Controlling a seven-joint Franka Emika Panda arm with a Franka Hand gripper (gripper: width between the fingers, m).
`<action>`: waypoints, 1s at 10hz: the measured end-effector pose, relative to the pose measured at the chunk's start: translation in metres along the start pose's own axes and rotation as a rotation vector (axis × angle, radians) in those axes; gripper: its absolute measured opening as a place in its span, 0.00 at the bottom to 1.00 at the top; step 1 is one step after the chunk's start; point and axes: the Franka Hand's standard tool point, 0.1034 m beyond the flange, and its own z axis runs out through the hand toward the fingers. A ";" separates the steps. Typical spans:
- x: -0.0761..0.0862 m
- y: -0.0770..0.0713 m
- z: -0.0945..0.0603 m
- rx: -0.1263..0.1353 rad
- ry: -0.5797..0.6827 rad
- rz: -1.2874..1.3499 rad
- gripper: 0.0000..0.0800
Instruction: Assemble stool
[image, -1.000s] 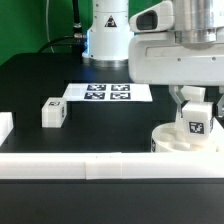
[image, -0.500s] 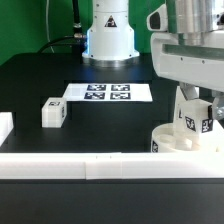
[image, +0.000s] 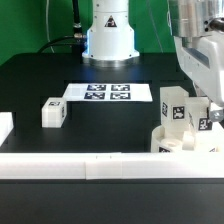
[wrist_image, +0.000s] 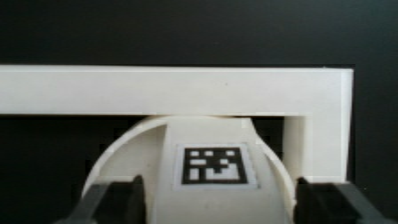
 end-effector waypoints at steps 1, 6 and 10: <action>-0.003 0.000 0.001 0.000 -0.011 0.079 0.67; -0.011 -0.005 -0.033 0.044 -0.020 -0.127 0.81; -0.009 -0.003 -0.029 0.036 -0.011 -0.456 0.81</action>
Offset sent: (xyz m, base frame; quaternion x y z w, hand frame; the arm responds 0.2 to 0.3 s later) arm -0.0158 0.0050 0.0342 0.0089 -0.0298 -0.1202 0.9923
